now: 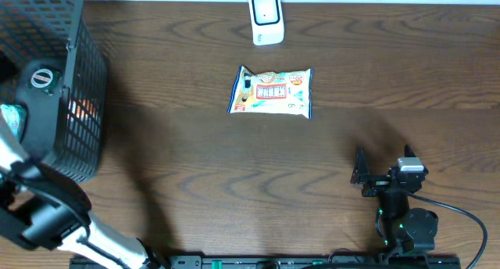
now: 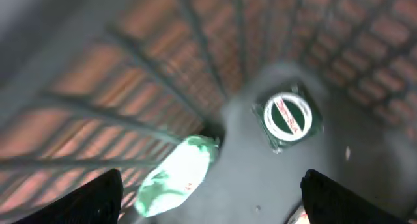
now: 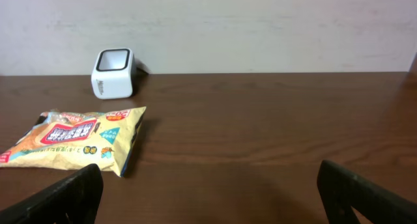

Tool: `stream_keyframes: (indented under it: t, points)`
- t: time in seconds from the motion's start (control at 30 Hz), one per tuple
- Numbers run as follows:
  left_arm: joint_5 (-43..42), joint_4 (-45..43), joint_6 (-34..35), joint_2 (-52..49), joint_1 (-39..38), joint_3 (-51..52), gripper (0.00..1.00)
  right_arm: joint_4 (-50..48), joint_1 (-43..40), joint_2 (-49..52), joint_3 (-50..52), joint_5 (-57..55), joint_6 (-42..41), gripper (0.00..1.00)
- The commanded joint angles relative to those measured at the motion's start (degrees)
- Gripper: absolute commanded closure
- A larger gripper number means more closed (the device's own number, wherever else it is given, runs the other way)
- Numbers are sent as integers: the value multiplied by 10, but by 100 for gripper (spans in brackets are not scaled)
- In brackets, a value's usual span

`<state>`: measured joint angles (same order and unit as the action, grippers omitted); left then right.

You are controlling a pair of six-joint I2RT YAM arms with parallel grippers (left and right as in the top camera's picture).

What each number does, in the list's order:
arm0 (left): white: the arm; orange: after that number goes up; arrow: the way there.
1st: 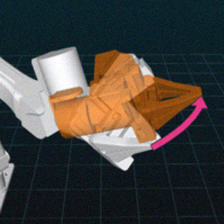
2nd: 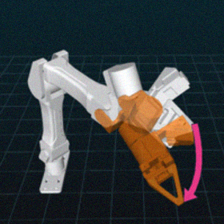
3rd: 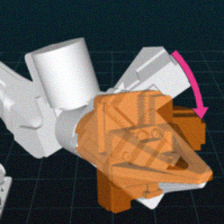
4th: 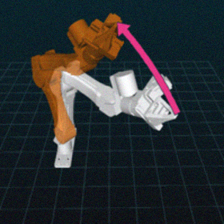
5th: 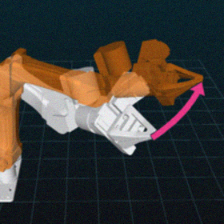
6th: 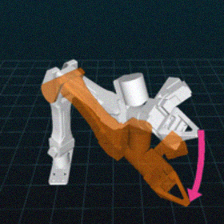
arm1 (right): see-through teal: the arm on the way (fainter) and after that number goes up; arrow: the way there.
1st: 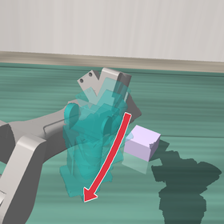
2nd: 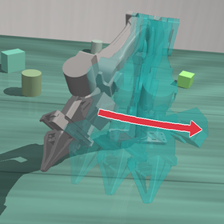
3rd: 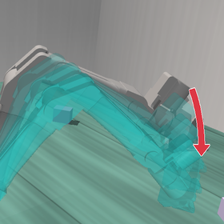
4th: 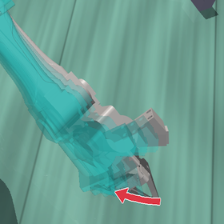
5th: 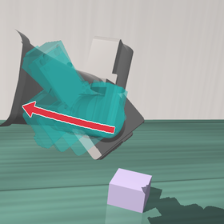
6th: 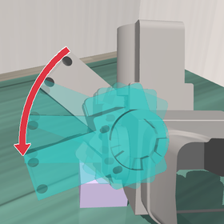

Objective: Scan the item barcode
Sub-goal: 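Reach the left gripper into the basket and grasp the green pack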

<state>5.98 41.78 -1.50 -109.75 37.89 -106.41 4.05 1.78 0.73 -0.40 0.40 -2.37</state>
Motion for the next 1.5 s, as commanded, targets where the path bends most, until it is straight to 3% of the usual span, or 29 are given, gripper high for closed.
stream_keyframes:
  t: [0.0,0.17,0.5,0.63,0.83,1.03,1.47]
  points:
    - [-23,7,-77,-57,-2,1,14,2,-3,-2,1,-1,-3,1]
    - [40,29,-146,-109,-2,1,14,2,-3,-2,1,-1,-3,1]
    - [100,16,-193,-146,-1,1,18,2,-3,-2,1,-1,-3,1]
    - [100,15,-230,-146,1,7,18,2,-3,-2,1,-1,-3,1]
    - [97,2,-231,-146,9,24,19,2,-3,-2,1,-1,-3,1]
    - [20,-10,-246,-146,10,44,26,2,-3,-2,1,-1,-3,1]
    - [23,-35,-246,-146,30,53,25,2,-3,-2,1,-1,-3,1]
